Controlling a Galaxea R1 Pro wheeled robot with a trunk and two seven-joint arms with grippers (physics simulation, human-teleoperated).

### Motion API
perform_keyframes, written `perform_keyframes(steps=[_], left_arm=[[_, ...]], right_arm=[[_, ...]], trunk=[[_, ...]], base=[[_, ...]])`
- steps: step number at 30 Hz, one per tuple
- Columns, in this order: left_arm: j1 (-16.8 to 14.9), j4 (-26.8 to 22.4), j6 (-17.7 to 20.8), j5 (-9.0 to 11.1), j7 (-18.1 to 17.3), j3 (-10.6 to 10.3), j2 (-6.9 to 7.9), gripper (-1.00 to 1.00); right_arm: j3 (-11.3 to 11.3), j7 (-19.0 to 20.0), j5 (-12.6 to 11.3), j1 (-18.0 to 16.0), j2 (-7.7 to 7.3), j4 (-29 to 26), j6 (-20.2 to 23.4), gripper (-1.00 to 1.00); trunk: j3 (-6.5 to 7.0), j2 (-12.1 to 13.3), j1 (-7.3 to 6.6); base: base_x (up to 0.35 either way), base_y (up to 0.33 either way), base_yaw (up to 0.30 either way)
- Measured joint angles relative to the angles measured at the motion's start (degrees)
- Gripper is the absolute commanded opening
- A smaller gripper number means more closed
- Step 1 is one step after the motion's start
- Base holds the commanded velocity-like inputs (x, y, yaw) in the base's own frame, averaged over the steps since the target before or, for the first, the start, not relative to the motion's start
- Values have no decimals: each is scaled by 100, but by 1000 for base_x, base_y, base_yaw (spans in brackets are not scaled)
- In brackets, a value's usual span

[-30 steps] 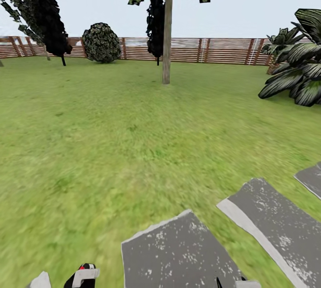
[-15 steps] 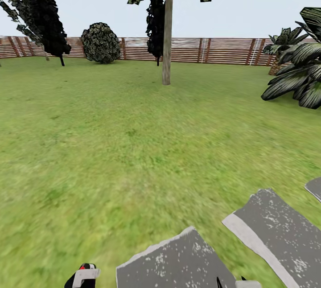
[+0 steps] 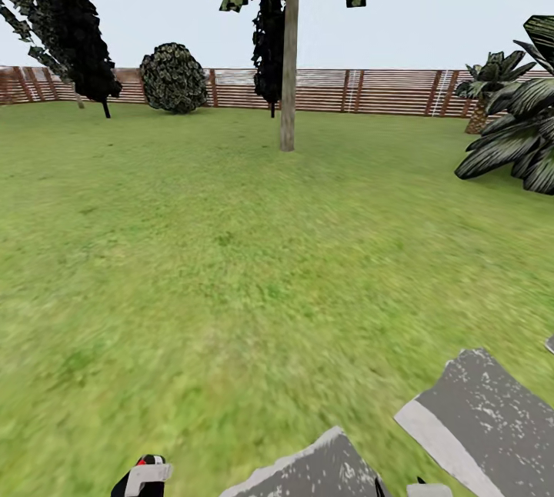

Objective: In the garden, pick up the pesticide atomizer on the floor and spray pesticide onto both trees until each tree trunk is fully covered.

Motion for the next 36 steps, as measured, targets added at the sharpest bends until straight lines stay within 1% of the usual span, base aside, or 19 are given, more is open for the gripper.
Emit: perform_keyframes(steps=[15,25,36], left_arm=[[0,0,0,2,0,2,-1,-100],[-2,2,-1,11,1,1,-1,-100],[0,1,0,12,1,4,0,-100]], right_arm=[[-10,-13,-8,0,-7,-5,-2,100],[-7,-14,-6,2,-1,-2,-1,100],[-2,-14,2,0,8,9,-2,100]], trunk=[[0,0,0],[0,0,0],[0,1,1]], base=[[339,0,-2],[339,0,-234],[339,0,-21]])
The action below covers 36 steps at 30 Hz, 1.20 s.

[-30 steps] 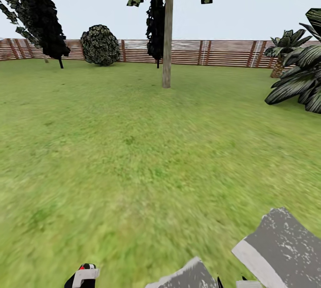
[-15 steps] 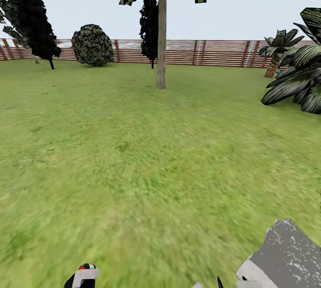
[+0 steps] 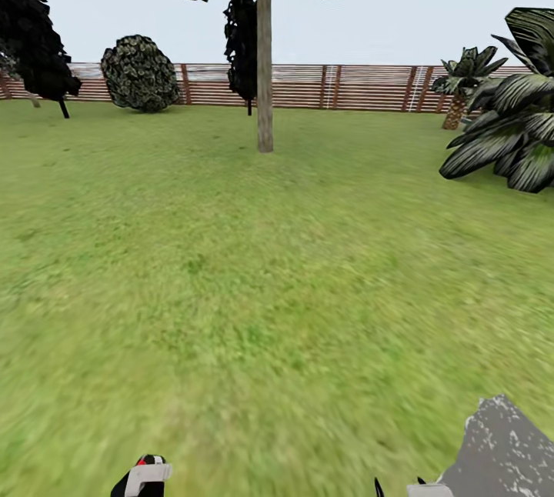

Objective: In the garden, pick up the pesticide atomizer on the floor and spray pesticide onto both trees until each tree trunk is fully covered.

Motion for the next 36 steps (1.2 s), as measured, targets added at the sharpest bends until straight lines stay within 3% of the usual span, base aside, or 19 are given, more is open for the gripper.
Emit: perform_keyframes(steps=[36], left_arm=[[0,-1,0,0,0,-1,-1,-100]], right_arm=[[1,0,-2,0,9,0,0,100]], trunk=[[0,-1,-1]], base=[[339,0,0]])
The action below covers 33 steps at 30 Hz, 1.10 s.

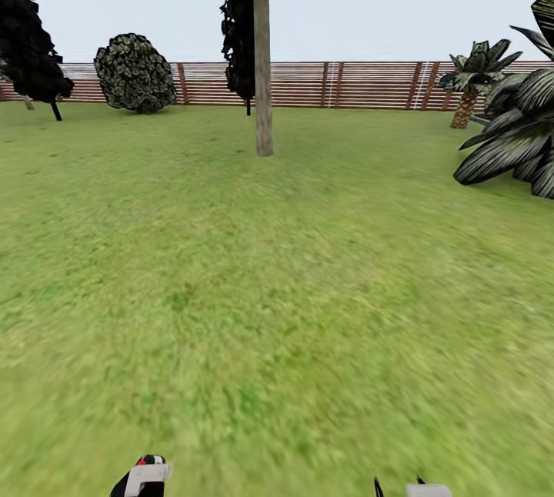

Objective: In the garden, pick up the pesticide atomizer on the floor and spray pesticide onto both trees until each tree trunk is fully covered.

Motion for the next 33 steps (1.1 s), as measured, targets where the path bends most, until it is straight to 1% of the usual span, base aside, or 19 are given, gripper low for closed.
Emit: perform_keyframes(steps=[33], left_arm=[[0,0,0,0,0,0,0,-100]], right_arm=[[5,12,0,0,0,0,5,100]], trunk=[[0,0,0]], base=[[339,0,0]])
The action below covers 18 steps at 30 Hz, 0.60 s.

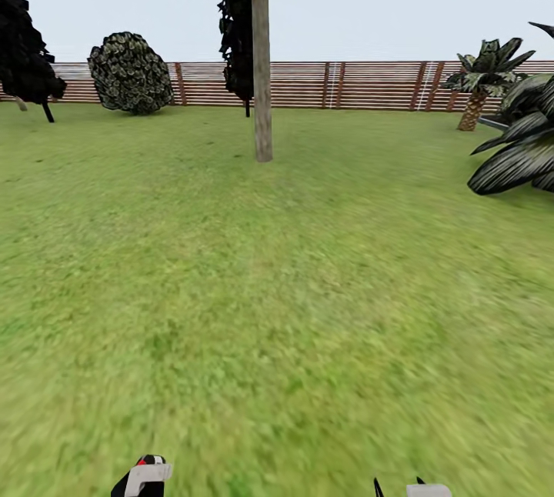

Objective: In the garden, pick up the pesticide atomizer on the floor and spray pesticide onto both trees until each tree trunk is fully covered.

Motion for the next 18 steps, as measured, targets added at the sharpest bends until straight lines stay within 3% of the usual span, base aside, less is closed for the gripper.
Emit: perform_keyframes(steps=[18], left_arm=[[0,0,0,0,0,0,0,-100]], right_arm=[[0,-3,1,0,0,0,4,100]], trunk=[[0,0,0]], base=[[339,0,0]])
